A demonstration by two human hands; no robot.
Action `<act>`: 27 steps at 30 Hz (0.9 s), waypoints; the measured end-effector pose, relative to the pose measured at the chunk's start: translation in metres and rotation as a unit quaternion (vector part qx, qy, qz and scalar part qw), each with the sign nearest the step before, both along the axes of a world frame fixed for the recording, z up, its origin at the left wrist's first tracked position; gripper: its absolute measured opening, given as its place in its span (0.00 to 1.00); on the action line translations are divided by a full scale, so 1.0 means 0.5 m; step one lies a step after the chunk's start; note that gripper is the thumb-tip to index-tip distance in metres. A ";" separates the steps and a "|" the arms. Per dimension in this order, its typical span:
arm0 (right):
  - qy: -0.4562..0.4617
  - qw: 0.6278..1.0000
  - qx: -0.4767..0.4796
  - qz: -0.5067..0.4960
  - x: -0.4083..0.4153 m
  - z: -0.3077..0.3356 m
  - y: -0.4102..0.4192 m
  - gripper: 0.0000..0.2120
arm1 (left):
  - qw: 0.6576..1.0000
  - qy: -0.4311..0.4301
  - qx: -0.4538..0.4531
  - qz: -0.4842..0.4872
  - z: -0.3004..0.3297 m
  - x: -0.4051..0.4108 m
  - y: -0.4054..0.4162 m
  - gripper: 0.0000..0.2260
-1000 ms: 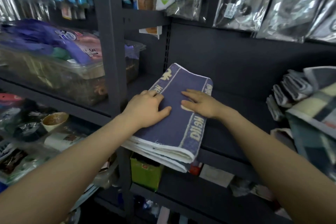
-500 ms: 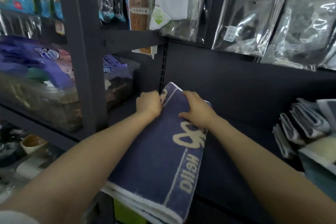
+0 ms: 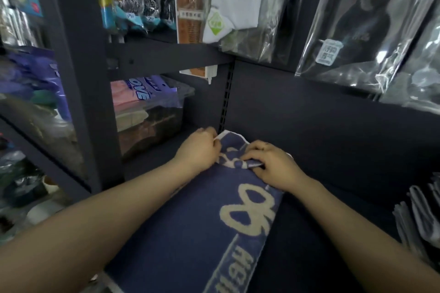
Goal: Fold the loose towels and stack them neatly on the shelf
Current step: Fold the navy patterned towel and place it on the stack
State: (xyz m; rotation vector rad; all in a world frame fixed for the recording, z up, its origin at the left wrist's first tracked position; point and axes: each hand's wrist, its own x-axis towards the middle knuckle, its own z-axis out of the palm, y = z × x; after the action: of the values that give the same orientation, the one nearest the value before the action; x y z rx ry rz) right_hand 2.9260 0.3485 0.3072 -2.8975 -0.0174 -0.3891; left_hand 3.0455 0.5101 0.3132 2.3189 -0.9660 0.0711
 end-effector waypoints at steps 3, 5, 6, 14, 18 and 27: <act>-0.005 0.998 -0.054 -0.010 0.002 -0.003 0.005 0.13 | 0.995 0.062 0.071 0.032 0.007 0.041 -0.046 0.14; -0.002 0.999 -0.043 -0.007 0.002 -0.001 0.008 0.12 | 0.994 0.091 0.054 0.036 0.008 0.057 -0.065 0.14; -0.001 1.000 -0.026 -0.003 0.000 0.000 0.010 0.12 | 0.994 0.094 0.041 0.036 0.007 0.063 -0.070 0.15; -0.018 0.997 -0.073 -0.014 -0.007 -0.013 0.017 0.13 | 0.992 0.054 -0.086 -0.081 0.019 0.062 -0.098 0.12; -0.013 0.997 -0.073 -0.009 -0.008 -0.013 0.020 0.14 | 1.000 -0.002 0.000 -0.029 -0.001 0.075 -0.097 0.06; -0.018 0.997 -0.072 -0.025 -0.011 -0.017 0.026 0.16 | 0.932 -0.147 0.184 -0.275 0.006 0.058 -0.100 0.15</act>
State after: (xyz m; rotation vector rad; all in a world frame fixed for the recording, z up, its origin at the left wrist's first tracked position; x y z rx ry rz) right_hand 2.9205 0.3613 0.2987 -3.0380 0.0218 -0.4680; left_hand 3.0744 0.4600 0.3162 2.3025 -1.8915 0.0049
